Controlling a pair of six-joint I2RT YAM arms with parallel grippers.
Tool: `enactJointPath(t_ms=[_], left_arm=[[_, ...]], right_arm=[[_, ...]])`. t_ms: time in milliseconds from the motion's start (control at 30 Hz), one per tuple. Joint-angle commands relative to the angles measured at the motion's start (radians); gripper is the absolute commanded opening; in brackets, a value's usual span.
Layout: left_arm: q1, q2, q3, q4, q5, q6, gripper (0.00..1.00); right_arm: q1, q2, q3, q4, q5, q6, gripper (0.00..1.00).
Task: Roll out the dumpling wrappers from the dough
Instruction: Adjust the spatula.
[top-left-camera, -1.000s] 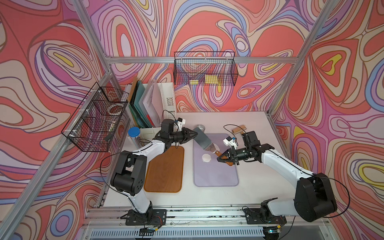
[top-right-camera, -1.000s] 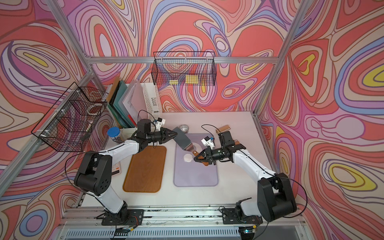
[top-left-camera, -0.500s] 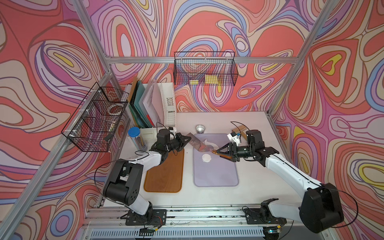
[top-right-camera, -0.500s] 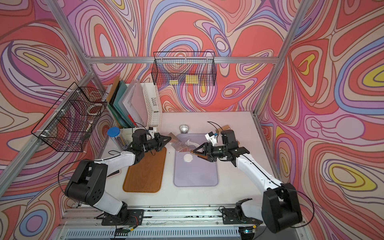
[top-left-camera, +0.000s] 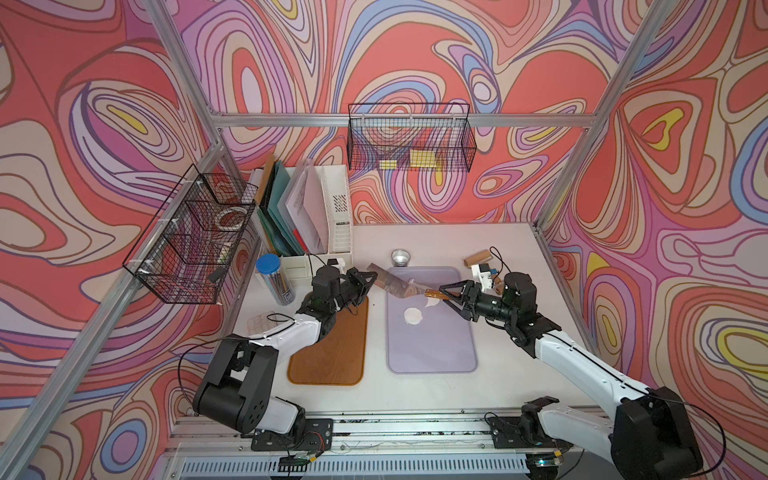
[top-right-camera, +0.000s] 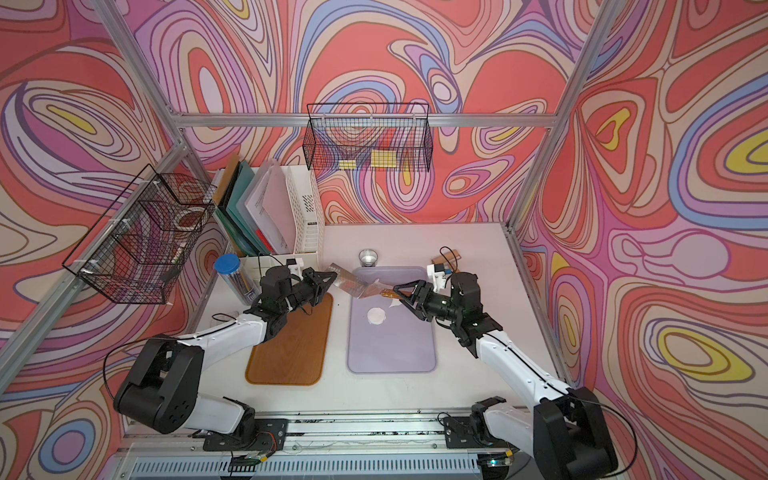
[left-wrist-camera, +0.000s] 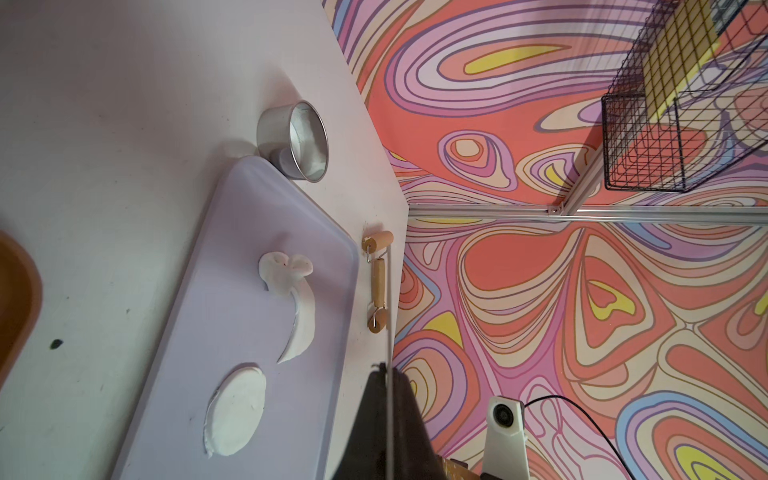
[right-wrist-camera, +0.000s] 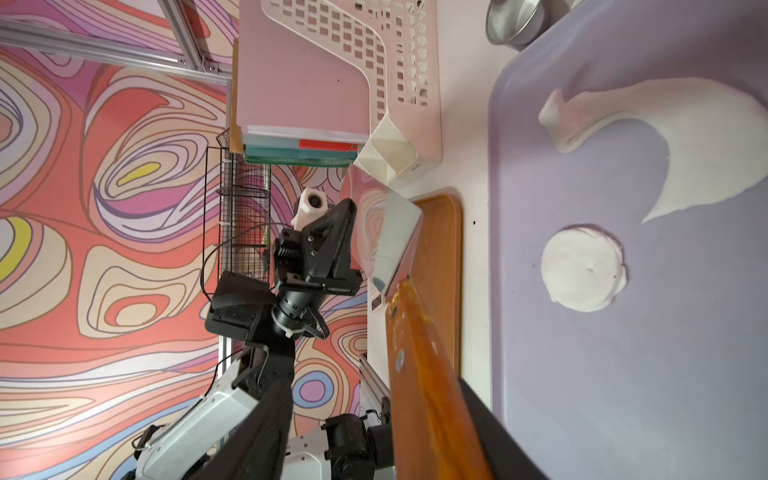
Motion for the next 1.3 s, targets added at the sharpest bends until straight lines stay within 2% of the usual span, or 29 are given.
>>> enactJointPath(t_ms=[0, 200, 300, 467, 767, 900, 1033, 1067, 1133, 1200, 1267], left_arm=[[-0.007, -0.032, -0.023, 0.14, -0.019, -0.029, 0.0], [-0.024, -0.077, -0.037, 0.108, -0.072, -0.012, 0.0], [-0.034, -0.103, -0.048, 0.082, -0.106, 0.011, 0.0], [-0.073, -0.144, -0.051, 0.04, -0.201, 0.055, 0.0], [-0.086, -0.147, -0.028, -0.014, -0.225, 0.087, 0.0], [-0.088, -0.139, -0.029, -0.014, -0.231, 0.083, 0.0], [-0.092, -0.126, -0.021, -0.02, -0.212, 0.081, 0.0], [-0.091, -0.129, -0.021, -0.035, -0.21, 0.087, 0.03], [-0.092, -0.142, -0.01, -0.117, -0.206, 0.135, 0.17], [-0.091, -0.163, 0.033, -0.302, -0.211, 0.248, 0.32], [-0.091, -0.169, 0.082, -0.498, -0.227, 0.385, 0.44]], right_arm=[[0.009, 0.044, 0.008, 0.091, 0.073, 0.064, 0.57], [0.013, 0.019, -0.017, 0.082, 0.146, 0.07, 0.46], [0.013, 0.018, -0.005, 0.047, 0.144, 0.062, 0.42], [0.014, 0.016, 0.005, 0.033, 0.109, 0.066, 0.42], [0.016, -0.022, 0.003, 0.017, 0.074, 0.053, 0.35], [0.015, -0.014, -0.001, 0.027, 0.062, 0.05, 0.24], [0.011, -0.008, 0.002, 0.013, 0.049, 0.023, 0.02], [-0.003, -0.014, 0.014, -0.027, 0.042, -0.008, 0.0], [-0.054, -0.03, 0.049, -0.146, 0.011, -0.101, 0.0], [-0.135, -0.038, 0.107, -0.347, -0.03, -0.251, 0.0], [-0.235, -0.02, 0.207, -0.654, -0.048, -0.462, 0.0]])
